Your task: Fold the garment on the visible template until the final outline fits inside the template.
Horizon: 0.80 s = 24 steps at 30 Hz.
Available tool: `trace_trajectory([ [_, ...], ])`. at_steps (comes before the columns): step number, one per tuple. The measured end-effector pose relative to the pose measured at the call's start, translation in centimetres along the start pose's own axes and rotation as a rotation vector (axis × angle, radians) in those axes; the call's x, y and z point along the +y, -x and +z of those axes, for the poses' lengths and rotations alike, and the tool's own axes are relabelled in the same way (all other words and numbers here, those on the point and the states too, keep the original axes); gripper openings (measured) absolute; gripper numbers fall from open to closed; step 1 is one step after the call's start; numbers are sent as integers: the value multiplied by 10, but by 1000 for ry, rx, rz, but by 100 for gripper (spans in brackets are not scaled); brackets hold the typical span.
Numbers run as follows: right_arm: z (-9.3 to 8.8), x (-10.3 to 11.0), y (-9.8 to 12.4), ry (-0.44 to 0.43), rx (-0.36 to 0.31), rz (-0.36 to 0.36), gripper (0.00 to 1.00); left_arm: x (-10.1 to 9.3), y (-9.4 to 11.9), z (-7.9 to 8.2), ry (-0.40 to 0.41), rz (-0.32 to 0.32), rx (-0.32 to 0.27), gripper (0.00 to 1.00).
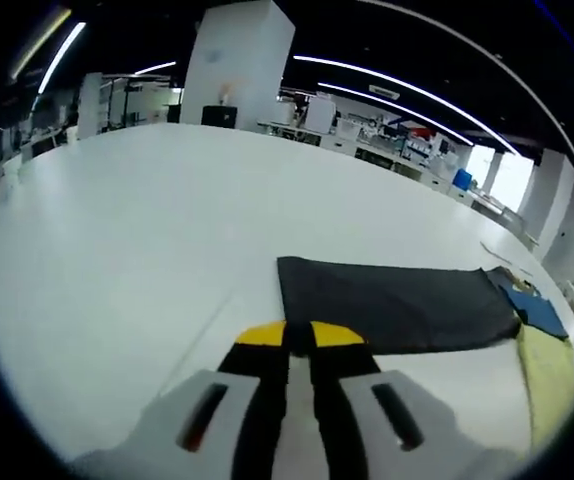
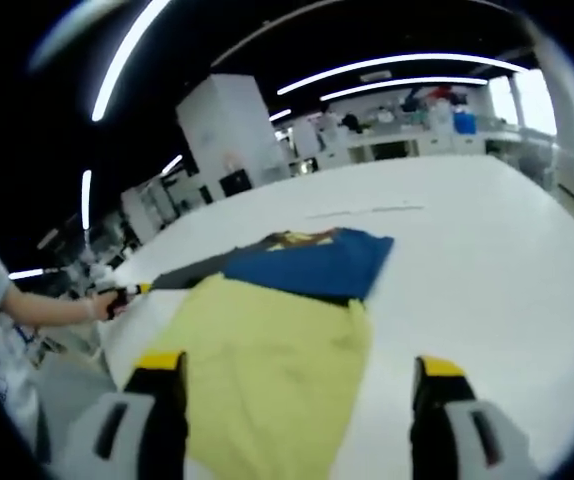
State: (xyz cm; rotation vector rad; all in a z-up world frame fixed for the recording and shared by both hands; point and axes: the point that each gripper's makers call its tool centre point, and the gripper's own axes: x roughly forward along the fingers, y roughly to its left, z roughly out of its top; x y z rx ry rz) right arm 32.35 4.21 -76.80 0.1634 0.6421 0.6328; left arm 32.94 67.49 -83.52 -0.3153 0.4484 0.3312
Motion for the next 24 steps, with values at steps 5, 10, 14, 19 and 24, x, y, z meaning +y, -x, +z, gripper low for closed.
trace_trajectory([
  [5, -4, -1, 4, -13, -4, -12, 94, 3, 1, 0, 24, 8, 10, 0],
  [10, -7, 1, 4, -24, -6, -11, 93, 7, 0, 7, 68, -23, 21, 0],
  [14, -8, 2, 3, -28, -14, -7, 93, 0, 6, 22, 73, -63, -9, 0],
  [19, -5, 6, 1, -26, -23, 4, 93, -15, 12, 39, 60, -115, -39, 0],
  [24, -3, 8, -1, -23, -34, 16, 93, -49, 13, 52, 27, -195, -52, 0],
])
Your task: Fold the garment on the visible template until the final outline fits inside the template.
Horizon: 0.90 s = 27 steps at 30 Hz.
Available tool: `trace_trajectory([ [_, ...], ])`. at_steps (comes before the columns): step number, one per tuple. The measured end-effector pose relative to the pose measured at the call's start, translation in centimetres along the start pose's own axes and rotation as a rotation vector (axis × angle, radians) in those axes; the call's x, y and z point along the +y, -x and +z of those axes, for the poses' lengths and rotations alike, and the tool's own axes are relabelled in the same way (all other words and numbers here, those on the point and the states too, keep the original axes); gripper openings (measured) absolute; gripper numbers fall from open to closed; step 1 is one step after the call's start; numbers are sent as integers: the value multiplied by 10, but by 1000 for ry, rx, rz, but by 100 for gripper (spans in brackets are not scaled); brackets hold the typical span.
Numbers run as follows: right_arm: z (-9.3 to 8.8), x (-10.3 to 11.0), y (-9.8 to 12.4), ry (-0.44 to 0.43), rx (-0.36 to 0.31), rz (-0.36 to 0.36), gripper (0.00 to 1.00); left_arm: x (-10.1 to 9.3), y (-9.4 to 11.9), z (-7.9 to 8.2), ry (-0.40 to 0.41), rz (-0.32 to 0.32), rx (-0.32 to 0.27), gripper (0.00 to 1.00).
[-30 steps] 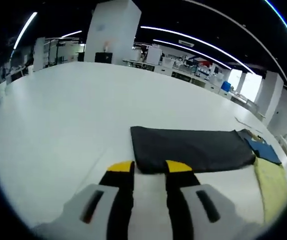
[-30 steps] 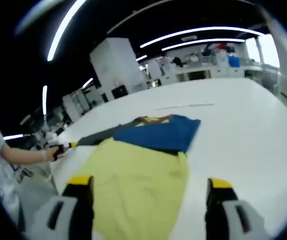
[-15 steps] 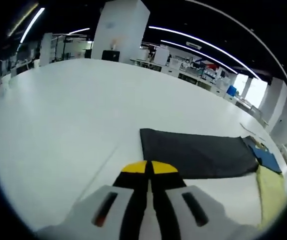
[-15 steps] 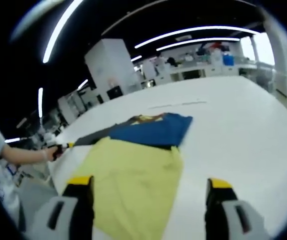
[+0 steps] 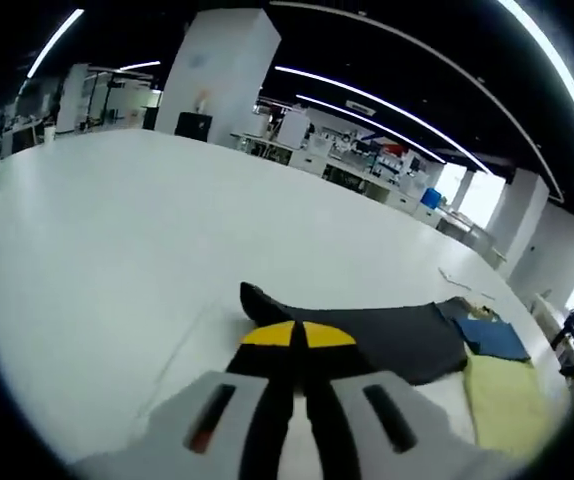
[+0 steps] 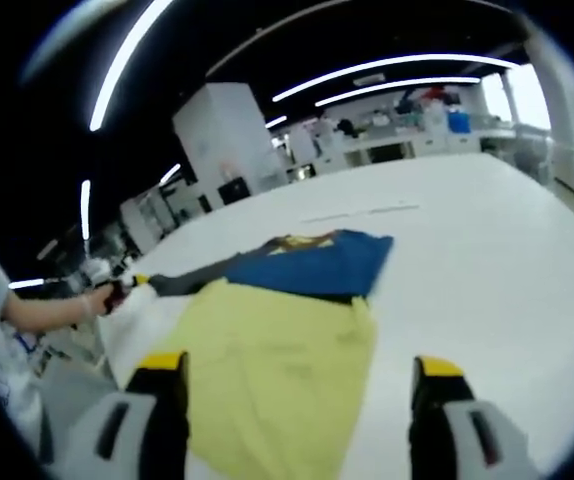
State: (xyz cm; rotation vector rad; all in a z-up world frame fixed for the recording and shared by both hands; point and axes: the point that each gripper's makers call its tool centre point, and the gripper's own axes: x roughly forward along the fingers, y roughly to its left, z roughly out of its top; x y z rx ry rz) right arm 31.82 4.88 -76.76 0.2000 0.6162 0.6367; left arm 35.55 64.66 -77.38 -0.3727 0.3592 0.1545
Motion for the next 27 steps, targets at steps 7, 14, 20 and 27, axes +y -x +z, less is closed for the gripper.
trace_trajectory([
  [7, 1, 2, 1, 8, -4, 14, 92, -60, -23, 17, 7, -137, 2, 0],
  [14, -1, 1, 8, 7, -10, 11, 92, -127, -35, 30, -14, -263, 2, 0],
  [20, 0, 0, 9, 27, -4, 12, 92, -175, -42, 30, -41, -345, 23, 0],
  [27, -2, -2, 10, 27, -1, 11, 92, -227, -58, 22, -69, -452, 59, 0],
])
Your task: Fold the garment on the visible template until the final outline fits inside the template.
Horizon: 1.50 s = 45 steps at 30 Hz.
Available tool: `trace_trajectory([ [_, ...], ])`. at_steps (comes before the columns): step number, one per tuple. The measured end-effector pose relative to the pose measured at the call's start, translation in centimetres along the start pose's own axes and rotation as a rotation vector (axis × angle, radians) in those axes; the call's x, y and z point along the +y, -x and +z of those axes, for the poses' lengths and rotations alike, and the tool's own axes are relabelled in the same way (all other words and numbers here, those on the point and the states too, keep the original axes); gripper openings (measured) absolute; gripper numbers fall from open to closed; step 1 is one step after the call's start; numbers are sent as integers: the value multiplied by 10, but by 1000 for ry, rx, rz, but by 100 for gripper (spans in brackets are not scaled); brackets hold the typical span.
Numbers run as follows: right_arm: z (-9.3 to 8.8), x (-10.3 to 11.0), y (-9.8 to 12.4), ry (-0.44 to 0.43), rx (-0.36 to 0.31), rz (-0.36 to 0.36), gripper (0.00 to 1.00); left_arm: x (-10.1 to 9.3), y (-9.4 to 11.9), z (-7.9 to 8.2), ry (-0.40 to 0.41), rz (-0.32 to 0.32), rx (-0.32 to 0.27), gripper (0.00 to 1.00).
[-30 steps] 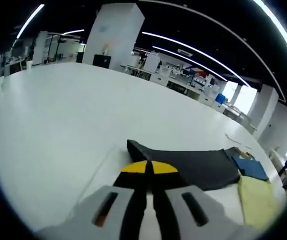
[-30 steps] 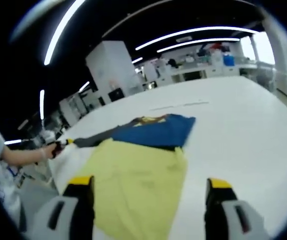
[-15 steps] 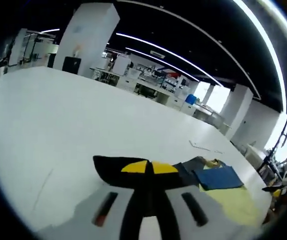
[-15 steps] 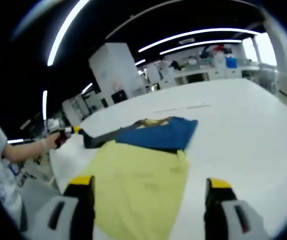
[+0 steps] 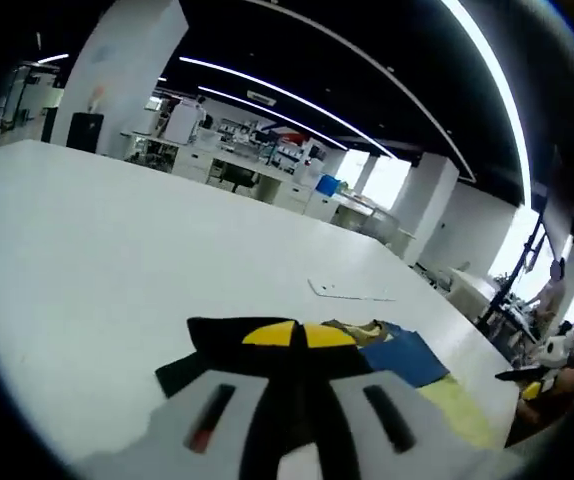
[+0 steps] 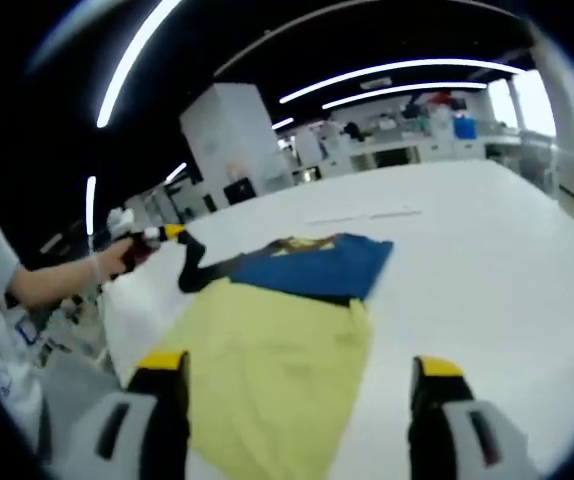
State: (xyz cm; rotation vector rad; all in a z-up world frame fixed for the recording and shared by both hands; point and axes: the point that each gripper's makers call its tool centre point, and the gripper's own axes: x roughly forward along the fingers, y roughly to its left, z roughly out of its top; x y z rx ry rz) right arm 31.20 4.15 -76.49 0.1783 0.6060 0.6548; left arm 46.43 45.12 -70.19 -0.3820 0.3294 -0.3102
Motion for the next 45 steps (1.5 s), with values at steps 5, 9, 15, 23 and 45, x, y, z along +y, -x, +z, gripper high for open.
trace_trajectory([
  [5, 0, 1, 0, -5, -6, -9, 92, -29, -24, 0, -3, -72, 12, 0],
  [9, -4, 2, 1, -6, 4, -13, 92, -54, -43, -5, 1, -124, 30, 0],
  [15, -6, 2, 4, -14, 7, -22, 91, -82, -62, -15, 12, -187, 57, 0],
  [23, -7, -4, 9, -27, -1, -34, 91, -114, -86, -27, 35, -252, 86, 0],
  [45, -23, -19, 24, -88, -21, -73, 89, -233, -147, -88, 2, -442, 228, 0],
])
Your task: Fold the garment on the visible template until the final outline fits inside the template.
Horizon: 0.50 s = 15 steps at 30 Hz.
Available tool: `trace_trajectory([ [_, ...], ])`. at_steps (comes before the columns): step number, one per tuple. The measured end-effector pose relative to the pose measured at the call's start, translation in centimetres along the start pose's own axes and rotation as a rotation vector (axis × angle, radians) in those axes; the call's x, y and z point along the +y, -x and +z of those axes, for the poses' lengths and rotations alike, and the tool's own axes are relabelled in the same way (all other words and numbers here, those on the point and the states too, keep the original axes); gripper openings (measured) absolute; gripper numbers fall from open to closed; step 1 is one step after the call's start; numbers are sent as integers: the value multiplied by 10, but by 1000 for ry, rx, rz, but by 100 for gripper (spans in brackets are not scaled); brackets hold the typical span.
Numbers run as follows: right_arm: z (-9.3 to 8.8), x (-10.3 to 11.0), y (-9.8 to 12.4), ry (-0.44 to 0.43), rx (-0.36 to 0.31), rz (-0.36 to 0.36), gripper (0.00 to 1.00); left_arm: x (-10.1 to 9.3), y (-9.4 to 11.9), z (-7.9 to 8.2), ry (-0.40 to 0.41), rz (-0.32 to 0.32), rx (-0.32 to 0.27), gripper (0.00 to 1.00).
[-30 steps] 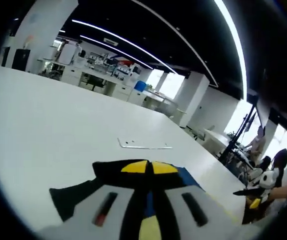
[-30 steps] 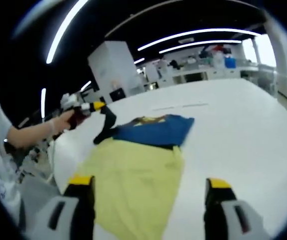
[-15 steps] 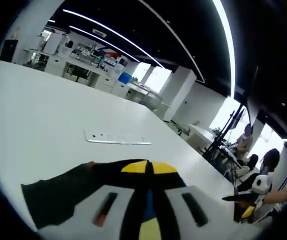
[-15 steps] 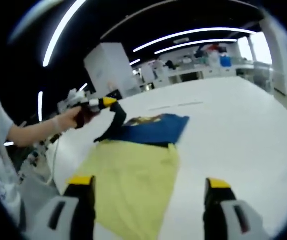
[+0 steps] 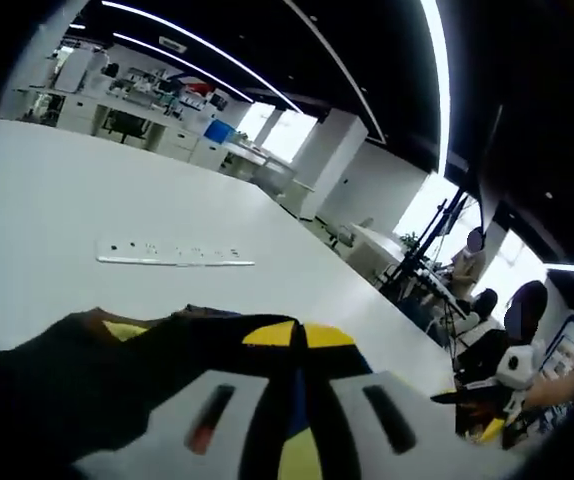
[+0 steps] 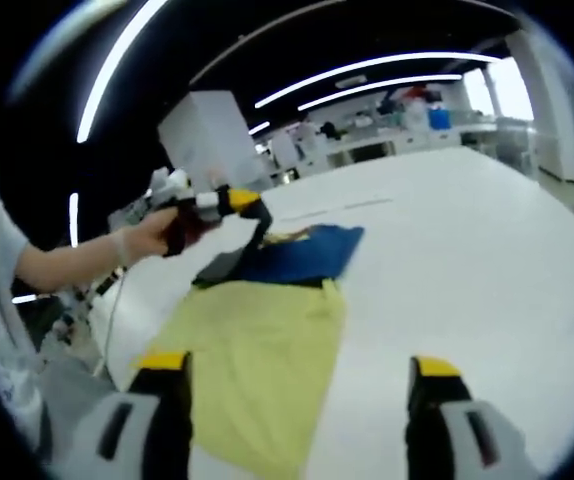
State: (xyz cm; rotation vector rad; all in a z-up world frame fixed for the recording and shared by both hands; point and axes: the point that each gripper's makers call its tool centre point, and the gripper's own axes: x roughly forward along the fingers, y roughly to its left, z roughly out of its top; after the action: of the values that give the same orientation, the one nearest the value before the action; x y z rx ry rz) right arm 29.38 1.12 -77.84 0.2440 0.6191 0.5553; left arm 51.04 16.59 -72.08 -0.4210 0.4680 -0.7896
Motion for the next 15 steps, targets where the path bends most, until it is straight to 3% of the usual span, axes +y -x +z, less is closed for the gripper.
trace_trajectory([
  [6, -5, 1, 1, -17, -3, -8, 89, -17, -11, -25, -4, -21, 52, 0],
  [15, -6, -2, 1, -32, -8, -12, 89, -14, -30, -73, -29, -37, 183, 0],
])
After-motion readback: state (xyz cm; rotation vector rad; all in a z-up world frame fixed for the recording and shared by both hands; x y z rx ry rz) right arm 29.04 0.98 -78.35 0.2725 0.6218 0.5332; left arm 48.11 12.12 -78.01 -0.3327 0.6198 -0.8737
